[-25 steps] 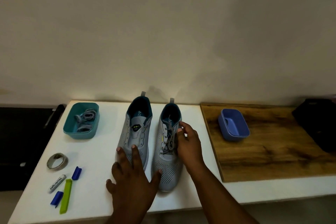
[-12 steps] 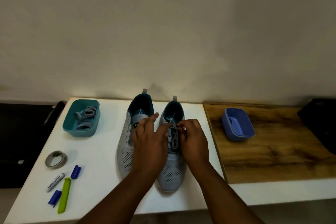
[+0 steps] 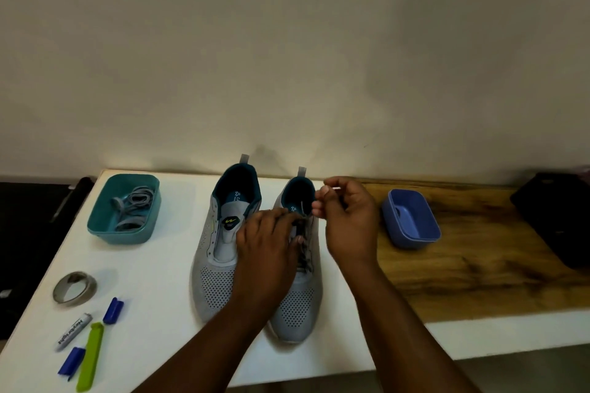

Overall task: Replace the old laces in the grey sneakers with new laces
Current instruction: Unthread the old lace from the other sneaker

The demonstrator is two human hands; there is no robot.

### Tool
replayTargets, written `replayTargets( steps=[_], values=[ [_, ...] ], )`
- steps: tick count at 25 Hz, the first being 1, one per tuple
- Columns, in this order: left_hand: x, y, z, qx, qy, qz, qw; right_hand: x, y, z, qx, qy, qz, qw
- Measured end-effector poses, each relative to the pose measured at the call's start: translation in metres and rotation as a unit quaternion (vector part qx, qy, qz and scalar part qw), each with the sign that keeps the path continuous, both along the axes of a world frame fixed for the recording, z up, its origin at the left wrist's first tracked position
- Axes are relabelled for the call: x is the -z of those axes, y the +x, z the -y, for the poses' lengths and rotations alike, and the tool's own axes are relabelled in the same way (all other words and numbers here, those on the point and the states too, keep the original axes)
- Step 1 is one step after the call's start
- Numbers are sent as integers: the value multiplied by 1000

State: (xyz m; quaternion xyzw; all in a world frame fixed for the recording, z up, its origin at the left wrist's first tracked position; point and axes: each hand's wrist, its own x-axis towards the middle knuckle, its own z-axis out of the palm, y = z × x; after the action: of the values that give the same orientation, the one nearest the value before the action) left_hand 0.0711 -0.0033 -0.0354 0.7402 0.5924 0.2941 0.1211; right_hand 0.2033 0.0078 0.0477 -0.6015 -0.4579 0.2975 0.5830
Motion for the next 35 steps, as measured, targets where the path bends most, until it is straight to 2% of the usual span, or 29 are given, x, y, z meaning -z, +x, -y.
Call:
replayTargets(
  steps=[4, 6, 8, 10, 12, 14, 15, 16, 17, 18, 20, 22, 24, 26, 27, 29, 31, 32, 33, 35],
  values=[
    [-1, -5, -1, 17, 4, -9, 1000, -68, -7, 10, -9, 147, -71, 987],
    [-1, -8, -1, 22, -2, -4, 1000, -90, -7, 18, 26, 210, -83, 974],
    [-3, -6, -1, 25, -13, -6, 1000, -98, -4, 21, 69, 262, -95, 958],
    [-5, -2, -1, 21, -29, 1, 999, -89, 1, 17, 75, 268, -92, 956],
    [-7, 1, -3, 12, -44, 19, 999, -70, 5, 10, 32, 200, -31, 979],
    [-9, 2, -5, 2, -52, 53, 997, -42, 12, 5, -5, 70, 106, 992],
    [-10, 1, -6, 2, -59, 67, 996, -28, 16, 4, -11, -13, 212, 977],
    [-10, 1, -8, 8, -67, 82, 994, -16, 17, 5, -30, -98, 317, 943],
    [-11, 1, -11, 19, -86, 107, 990, -5, 17, 5, -63, -171, 389, 903],
    [-15, 1, -14, 33, -107, 148, 983, 3, 14, 5, -103, -210, 416, 879],
    [-23, 2, -18, 50, -146, 260, 953, 10, 7, 4, -163, -216, 412, 870],
    [-30, 0, -19, 51, -153, 357, 920, 10, 4, 3, -158, -202, 428, 867],
    [-29, -8, -19, 63, -125, 335, 932, 3, 6, 3, -141, -199, 386, 890],
    [-19, -13, -21, 101, -93, 191, 972, -12, 7, 6, -160, -202, 245, 935],
    [-17, -13, -20, 111, -99, 142, 979, -22, 7, 7, -173, -207, 180, 946],
    [-23, -10, -18, 89, -115, 166, 975, -40, 8, 9, -174, -214, 116, 954],
    [-41, -10, -16, 59, -131, 277, 950, -48, 12, 9, -137, -214, 60, 965],
    [-52, -10, -15, 48, -168, 360, 917, -47, 17, 7, -105, -215, 65, 969],
    [-62, -13, -16, 29, -207, 446, 870, -46, 23, 7, -70, -222, 112, 966],
    [-81, -22, -21, -5, -247, 626, 739, -37, 41, 6, -10, -256, 283, 924]
  ],
)
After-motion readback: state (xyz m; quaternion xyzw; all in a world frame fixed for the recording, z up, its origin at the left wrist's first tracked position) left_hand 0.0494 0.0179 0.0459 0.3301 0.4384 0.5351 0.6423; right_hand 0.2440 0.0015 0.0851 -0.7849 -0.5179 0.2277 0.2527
